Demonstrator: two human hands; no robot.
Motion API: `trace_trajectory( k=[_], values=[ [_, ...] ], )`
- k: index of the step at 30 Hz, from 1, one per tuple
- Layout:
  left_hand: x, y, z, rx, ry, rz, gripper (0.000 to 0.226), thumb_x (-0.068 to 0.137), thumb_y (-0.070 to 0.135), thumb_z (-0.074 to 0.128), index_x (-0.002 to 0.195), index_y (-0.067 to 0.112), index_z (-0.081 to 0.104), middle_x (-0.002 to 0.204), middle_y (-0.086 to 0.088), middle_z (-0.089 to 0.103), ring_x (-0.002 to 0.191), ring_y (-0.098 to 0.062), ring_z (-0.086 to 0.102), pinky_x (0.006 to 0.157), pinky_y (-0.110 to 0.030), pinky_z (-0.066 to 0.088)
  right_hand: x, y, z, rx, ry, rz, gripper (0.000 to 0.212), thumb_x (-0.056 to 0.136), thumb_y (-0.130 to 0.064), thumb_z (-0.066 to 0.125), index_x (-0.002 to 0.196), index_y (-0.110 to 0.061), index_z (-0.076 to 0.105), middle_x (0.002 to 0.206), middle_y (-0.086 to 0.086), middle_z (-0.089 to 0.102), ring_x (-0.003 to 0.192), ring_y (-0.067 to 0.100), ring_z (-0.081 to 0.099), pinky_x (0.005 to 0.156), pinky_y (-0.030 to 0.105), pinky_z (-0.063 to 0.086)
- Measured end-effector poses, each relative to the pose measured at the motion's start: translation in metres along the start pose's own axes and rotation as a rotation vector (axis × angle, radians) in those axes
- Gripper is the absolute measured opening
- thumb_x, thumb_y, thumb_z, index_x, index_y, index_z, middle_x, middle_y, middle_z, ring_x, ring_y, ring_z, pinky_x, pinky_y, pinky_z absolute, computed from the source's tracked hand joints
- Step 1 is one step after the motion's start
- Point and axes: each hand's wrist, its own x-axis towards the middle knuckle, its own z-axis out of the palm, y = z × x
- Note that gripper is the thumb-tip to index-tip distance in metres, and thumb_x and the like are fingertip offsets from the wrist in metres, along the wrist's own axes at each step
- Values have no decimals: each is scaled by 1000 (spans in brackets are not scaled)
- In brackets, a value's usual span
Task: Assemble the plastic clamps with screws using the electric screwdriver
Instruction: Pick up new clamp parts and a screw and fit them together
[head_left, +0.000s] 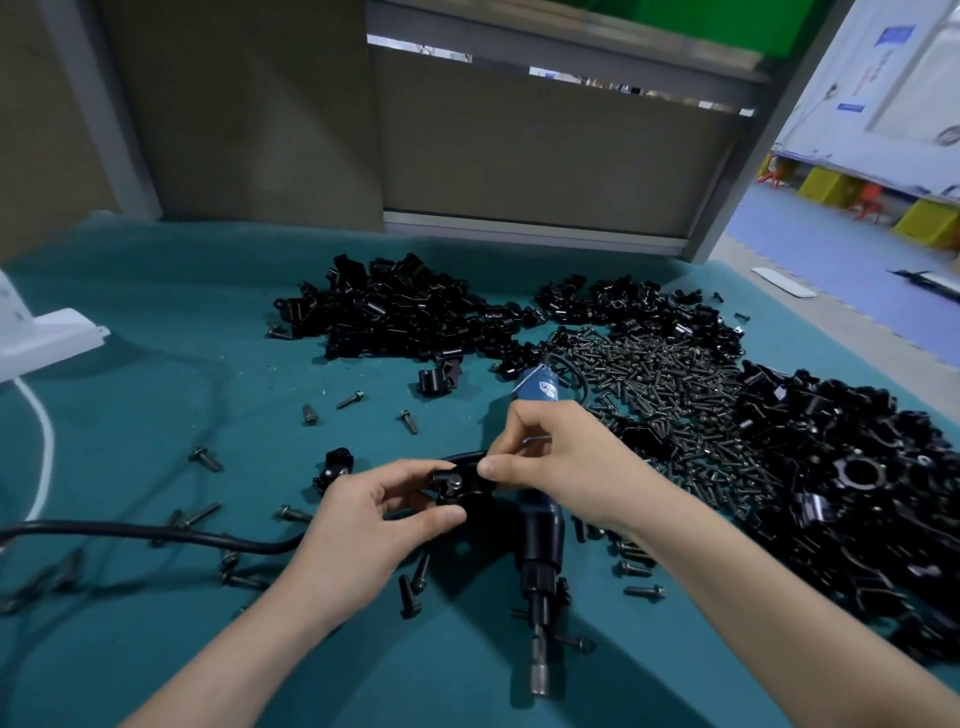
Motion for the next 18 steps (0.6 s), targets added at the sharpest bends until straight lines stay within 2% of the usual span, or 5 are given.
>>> trace_trajectory(
  k=[3,6,11,14,18],
  values=[
    [0,0,0,-27,19,14,33,59,27,78,89,39,75,91,7,76,85,-7,71,74,-12,50,1,-6,2,125,-38,35,23,85,-15,74,74,-10,54,82,10,68,72,17,68,70,36,61],
    [1,7,0,-91,75,63,34,57,25,77,87,41,77,90,7,76,83,-5,70,75,-11,50,-1,-14,4,259,-30,33,27,85,-31,72,79,-11,54,92,12,65,81,23,71,66,43,62],
    [1,17,-4,-103,116,193,36,61,20,76,91,41,76,91,10,76,86,-1,70,75,-9,49,-7,-26,6,493,-188,224,68,62,-64,68,106,-13,59,111,8,64,86,22,70,60,36,57],
    [-3,17,-3,-49,168,218,35,63,25,77,92,45,74,93,14,75,89,-3,71,76,-9,50,-4,-28,13,485,-173,198,48,78,-49,70,98,-7,61,109,22,63,72,28,68,62,37,58],
    [-4,12,-4,55,229,269,38,68,22,80,96,47,72,96,16,75,91,-5,71,81,-13,51,-1,-28,17,529,-89,136,26,84,-30,72,82,-5,67,94,23,69,74,28,70,70,36,61]
  ],
)
